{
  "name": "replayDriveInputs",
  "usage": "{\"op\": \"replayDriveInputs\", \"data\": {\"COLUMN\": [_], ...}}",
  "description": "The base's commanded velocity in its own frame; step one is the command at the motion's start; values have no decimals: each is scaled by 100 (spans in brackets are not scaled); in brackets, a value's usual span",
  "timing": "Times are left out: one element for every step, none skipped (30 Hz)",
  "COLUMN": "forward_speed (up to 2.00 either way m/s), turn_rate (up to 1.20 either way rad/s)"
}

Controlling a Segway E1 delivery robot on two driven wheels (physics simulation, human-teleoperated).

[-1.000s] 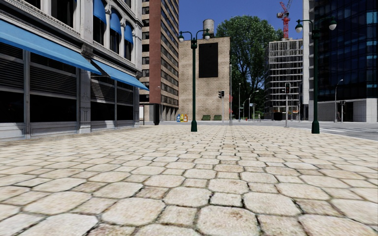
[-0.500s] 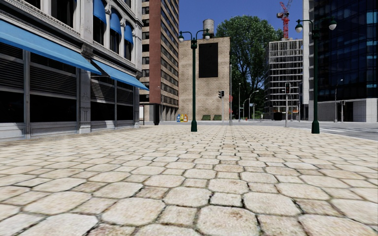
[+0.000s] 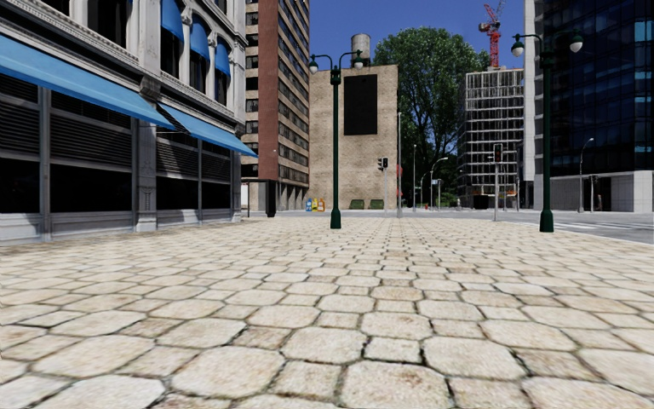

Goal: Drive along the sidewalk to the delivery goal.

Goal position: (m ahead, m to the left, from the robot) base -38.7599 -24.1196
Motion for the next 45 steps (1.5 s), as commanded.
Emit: {"op": "replayDriveInputs", "data": {"forward_speed": [200,200,200,200,200,200,200,200,200,200,200,200,200,200,200,200,200,200,200,200,200,200,200,200,200,200,200,200,200,200,200,200,200,200,200,200,200,200,200,200,200,200,200,200,200], "turn_rate": [0,0,0,0,0,0,0,0,0,0,0,0,0,0,0,0,0,0,0,0,0,0,0,0,0,0,0,-1,-14,-22,-26,-28,-28,-28,-28,-28,-28,-28,-28,-28,-30,-30,-34,-36,-36]}}
